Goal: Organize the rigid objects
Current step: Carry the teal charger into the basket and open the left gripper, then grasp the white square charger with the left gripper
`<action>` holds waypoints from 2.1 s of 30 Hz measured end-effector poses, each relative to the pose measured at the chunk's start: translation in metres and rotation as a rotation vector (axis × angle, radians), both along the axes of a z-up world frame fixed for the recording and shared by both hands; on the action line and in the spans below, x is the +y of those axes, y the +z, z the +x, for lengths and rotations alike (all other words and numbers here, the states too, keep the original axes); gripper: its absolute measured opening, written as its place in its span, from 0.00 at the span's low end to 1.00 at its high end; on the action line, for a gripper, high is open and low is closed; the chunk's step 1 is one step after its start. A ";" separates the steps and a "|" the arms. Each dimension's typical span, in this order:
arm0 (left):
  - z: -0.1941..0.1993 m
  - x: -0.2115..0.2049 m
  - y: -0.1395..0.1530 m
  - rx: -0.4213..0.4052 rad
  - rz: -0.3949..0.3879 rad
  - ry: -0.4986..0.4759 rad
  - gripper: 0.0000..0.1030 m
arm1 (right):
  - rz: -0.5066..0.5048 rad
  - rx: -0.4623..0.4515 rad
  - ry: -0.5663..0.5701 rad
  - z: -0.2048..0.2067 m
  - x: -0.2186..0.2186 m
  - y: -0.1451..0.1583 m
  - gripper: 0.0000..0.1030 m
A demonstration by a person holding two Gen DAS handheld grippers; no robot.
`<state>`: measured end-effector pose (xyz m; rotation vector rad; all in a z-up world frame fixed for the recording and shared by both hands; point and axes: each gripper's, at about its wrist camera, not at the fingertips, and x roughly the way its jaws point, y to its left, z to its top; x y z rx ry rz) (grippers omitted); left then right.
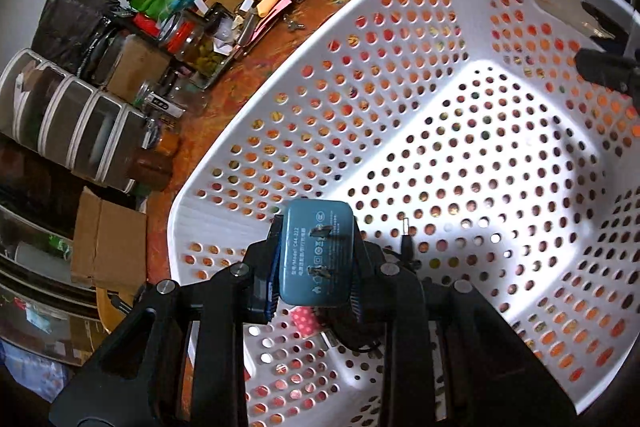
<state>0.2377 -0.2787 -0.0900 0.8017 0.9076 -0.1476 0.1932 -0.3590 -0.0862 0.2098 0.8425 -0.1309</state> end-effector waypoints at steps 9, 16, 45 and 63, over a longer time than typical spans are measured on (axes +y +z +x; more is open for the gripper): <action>-0.020 0.003 0.015 -0.061 -0.025 -0.057 0.84 | -0.003 0.004 -0.001 0.001 -0.001 0.001 0.16; -0.055 0.146 0.097 -0.221 -0.364 0.100 1.00 | -0.016 0.017 0.000 0.004 0.002 0.001 0.16; 0.078 0.399 -0.081 0.080 -0.603 0.732 0.69 | -0.044 0.023 -0.015 0.003 0.001 0.001 0.16; 0.002 0.371 0.000 -0.371 -0.464 0.656 0.54 | -0.041 0.016 -0.002 0.003 0.002 0.000 0.16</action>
